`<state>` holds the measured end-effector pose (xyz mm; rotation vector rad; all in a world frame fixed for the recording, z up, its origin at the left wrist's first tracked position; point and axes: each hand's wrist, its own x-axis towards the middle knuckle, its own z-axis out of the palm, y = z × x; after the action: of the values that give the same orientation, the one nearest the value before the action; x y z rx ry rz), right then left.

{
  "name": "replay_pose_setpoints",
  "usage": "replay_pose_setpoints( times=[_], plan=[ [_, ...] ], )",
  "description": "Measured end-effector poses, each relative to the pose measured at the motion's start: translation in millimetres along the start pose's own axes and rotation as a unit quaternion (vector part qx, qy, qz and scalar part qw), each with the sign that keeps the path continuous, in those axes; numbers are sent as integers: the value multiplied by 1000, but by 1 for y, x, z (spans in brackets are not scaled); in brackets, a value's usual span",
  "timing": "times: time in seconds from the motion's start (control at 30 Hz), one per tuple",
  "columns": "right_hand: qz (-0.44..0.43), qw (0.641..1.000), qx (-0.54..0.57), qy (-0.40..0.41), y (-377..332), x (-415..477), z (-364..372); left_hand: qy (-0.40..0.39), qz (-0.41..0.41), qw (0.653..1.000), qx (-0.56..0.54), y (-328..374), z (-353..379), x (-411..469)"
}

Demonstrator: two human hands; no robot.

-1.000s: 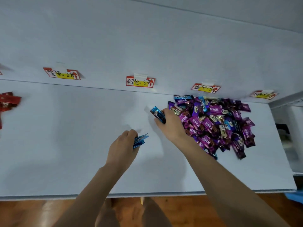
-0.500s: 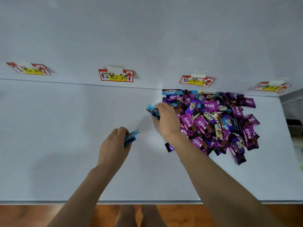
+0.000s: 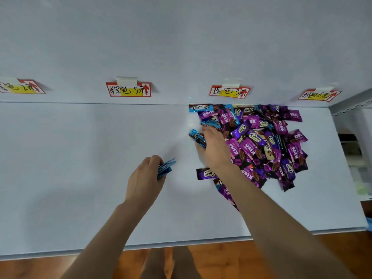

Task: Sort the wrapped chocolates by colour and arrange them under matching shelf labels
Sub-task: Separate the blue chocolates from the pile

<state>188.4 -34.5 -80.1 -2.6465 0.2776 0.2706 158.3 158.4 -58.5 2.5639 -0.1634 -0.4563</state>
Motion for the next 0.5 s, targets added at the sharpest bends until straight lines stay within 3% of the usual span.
replay_pose_setpoints(
  times=[0.23,0.37,0.5],
  plan=[
    [51,999,-2,7,11,-14,-17,-1,19,1000,2,0,1,3],
    [-7,998,-33,45,-10,7,-21,8,12,1000,0,-4,-3,6],
    [-77,993,-86,17,-24,48,-16,20,-3,1000,6,-4,-5,10]
  ],
)
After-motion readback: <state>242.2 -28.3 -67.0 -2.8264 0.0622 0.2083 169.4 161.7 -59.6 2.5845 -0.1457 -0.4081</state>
